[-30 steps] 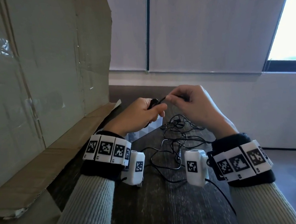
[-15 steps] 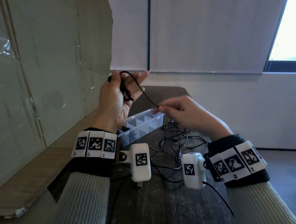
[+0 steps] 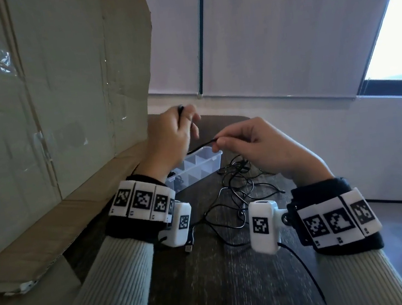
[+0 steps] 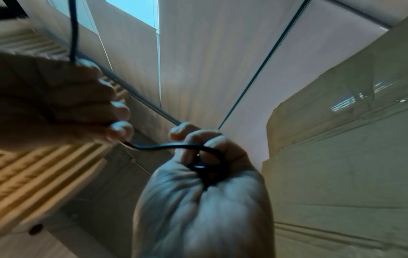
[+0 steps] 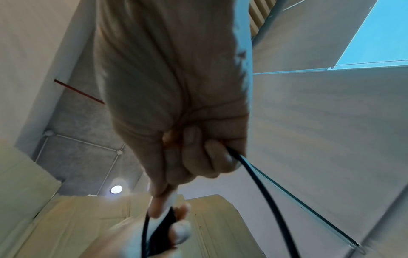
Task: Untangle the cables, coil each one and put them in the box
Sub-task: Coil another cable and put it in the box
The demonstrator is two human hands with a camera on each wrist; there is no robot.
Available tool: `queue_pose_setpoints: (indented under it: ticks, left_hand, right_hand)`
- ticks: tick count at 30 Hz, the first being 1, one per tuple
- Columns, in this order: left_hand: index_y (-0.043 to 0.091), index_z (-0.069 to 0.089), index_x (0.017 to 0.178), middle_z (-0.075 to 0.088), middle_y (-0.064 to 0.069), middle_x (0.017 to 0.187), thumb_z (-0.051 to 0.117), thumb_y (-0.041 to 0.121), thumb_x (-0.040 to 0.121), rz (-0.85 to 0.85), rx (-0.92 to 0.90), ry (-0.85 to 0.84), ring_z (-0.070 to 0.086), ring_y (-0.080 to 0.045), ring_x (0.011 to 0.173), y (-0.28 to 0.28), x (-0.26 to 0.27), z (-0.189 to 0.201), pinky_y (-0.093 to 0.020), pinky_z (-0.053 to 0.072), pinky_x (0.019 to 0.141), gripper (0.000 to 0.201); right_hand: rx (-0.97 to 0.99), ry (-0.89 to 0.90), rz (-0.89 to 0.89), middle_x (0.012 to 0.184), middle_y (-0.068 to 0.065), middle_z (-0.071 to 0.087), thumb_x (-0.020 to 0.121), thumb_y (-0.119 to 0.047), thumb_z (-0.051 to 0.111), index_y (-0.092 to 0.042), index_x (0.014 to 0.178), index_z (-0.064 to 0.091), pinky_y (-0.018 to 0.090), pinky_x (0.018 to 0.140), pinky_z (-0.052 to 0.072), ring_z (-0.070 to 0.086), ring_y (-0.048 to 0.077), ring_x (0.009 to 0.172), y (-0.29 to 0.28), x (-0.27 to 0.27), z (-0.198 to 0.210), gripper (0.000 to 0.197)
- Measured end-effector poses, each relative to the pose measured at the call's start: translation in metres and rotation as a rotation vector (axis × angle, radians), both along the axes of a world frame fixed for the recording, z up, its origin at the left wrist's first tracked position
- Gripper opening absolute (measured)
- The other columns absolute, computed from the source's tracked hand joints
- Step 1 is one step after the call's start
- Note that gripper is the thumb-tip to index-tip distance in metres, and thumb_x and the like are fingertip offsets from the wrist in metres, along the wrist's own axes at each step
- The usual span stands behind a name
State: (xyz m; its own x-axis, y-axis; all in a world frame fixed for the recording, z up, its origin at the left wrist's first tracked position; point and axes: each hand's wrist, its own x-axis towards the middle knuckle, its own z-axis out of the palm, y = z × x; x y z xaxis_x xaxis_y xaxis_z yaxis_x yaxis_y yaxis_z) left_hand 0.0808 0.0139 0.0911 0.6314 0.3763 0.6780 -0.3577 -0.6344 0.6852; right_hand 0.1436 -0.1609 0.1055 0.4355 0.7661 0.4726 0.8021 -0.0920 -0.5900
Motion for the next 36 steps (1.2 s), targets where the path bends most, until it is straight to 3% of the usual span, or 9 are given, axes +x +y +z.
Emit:
queue_pose_setpoints:
  ticks: [5, 10, 14, 19, 24, 28, 31, 33, 36]
  left_hand:
    - [0.011, 0.064, 0.067, 0.057, 0.003, 0.047, 0.033, 0.048, 0.099, -0.088, 0.162, 0.205, 0.048, -0.006, 0.041, -0.013, -0.002, -0.006, -0.024, 0.04, 0.053, 0.058]
    - [0.009, 0.057, 0.068, 0.041, 0.004, 0.051, 0.054, 0.052, 0.083, -0.355, 0.038, 0.218, 0.038, -0.006, 0.046, -0.012, -0.005, -0.002, -0.019, 0.037, 0.052, 0.046]
    - [0.019, 0.047, 0.066, 0.042, 0.011, 0.055, 0.055, 0.046, 0.09, -0.431, -0.015, 0.184, 0.039, -0.009, 0.053, -0.008, -0.004, -0.002, -0.027, 0.037, 0.059, 0.037]
    - [0.013, 0.052, 0.077, 0.066, 0.004, 0.082, 0.042, 0.031, 0.098, -0.424, -0.479, -0.079, 0.066, -0.007, 0.082, -0.019, -0.004, 0.009, -0.036, 0.058, 0.078, 0.03]
    - [0.015, 0.042, 0.081, 0.07, -0.005, 0.111, 0.031, 0.035, 0.102, -0.518, -0.735, -0.192, 0.065, -0.019, 0.11, -0.014, -0.006, 0.018, -0.054, 0.042, 0.102, 0.032]
    - [0.013, 0.044, 0.083, 0.072, 0.0, 0.09, 0.024, 0.039, 0.103, -0.57, -0.735, -0.191, 0.07, -0.027, 0.097, -0.017, -0.006, 0.02, -0.057, 0.048, 0.092, 0.038]
    - [0.013, 0.041, 0.08, 0.05, 0.006, 0.059, 0.031, 0.037, 0.102, -0.51, -0.8, -0.236, 0.062, -0.014, 0.055, -0.02, -0.004, 0.019, -0.047, 0.059, 0.065, 0.034]
    - [0.016, 0.035, 0.076, 0.039, 0.009, 0.054, 0.035, 0.039, 0.101, -0.41, -0.815, -0.252, 0.038, -0.004, 0.04, -0.016, -0.002, 0.016, -0.023, 0.045, 0.04, 0.033]
    - [0.017, 0.032, 0.077, 0.035, 0.009, 0.054, 0.038, 0.043, 0.1, -0.263, -0.693, -0.183, 0.028, -0.003, 0.038, -0.005, 0.001, 0.01, -0.012, 0.022, 0.036, 0.036]
  right_hand:
    - [0.16, -0.089, -0.154, 0.073, -0.013, 0.072, 0.093, -0.021, 0.06, -0.023, 0.089, 0.077, 0.032, 0.069, 0.05, 0.061, 0.011, 0.067, 0.01, 0.007, -0.005, 0.018]
    - [0.366, 0.0, -0.177, 0.08, -0.008, 0.075, 0.084, -0.022, 0.071, -0.028, 0.081, 0.076, 0.027, 0.076, 0.054, 0.07, 0.01, 0.078, 0.011, 0.019, -0.01, 0.009]
    - [0.519, 0.163, -0.155, 0.067, -0.011, 0.071, 0.08, -0.017, 0.077, -0.024, 0.077, 0.072, 0.018, 0.066, 0.05, 0.065, 0.002, 0.064, 0.011, 0.02, -0.007, 0.01]
    - [0.487, 0.401, -0.044, 0.059, -0.008, 0.06, 0.094, -0.013, 0.06, -0.016, 0.088, 0.06, 0.022, 0.06, 0.047, 0.053, 0.007, 0.054, 0.015, 0.017, -0.008, 0.007]
    - [0.25, 0.45, 0.026, 0.054, -0.009, 0.046, 0.1, -0.016, 0.049, -0.016, 0.098, 0.066, 0.017, 0.051, 0.043, 0.044, 0.007, 0.048, 0.023, 0.012, -0.017, 0.017]
    - [-0.014, 0.159, -0.03, 0.049, -0.016, 0.047, 0.099, -0.026, 0.052, -0.011, 0.11, 0.069, 0.015, 0.055, 0.036, 0.041, 0.0, 0.045, 0.032, 0.006, -0.026, 0.025]
    - [-0.126, 0.06, 0.01, 0.051, -0.012, 0.054, 0.098, -0.029, 0.054, -0.011, 0.1, 0.073, 0.016, 0.059, 0.039, 0.044, 0.0, 0.049, 0.023, -0.003, -0.018, 0.026]
    - [-0.195, 0.064, 0.049, 0.041, -0.018, 0.047, 0.098, -0.027, 0.055, -0.011, 0.097, 0.075, 0.008, 0.048, 0.032, 0.038, 0.002, 0.039, 0.014, -0.007, -0.011, 0.026]
    - [-0.218, 0.027, 0.069, 0.043, -0.012, 0.046, 0.096, -0.03, 0.057, -0.018, 0.085, 0.075, 0.015, 0.049, 0.031, 0.03, 0.007, 0.044, 0.002, -0.005, -0.004, 0.025]
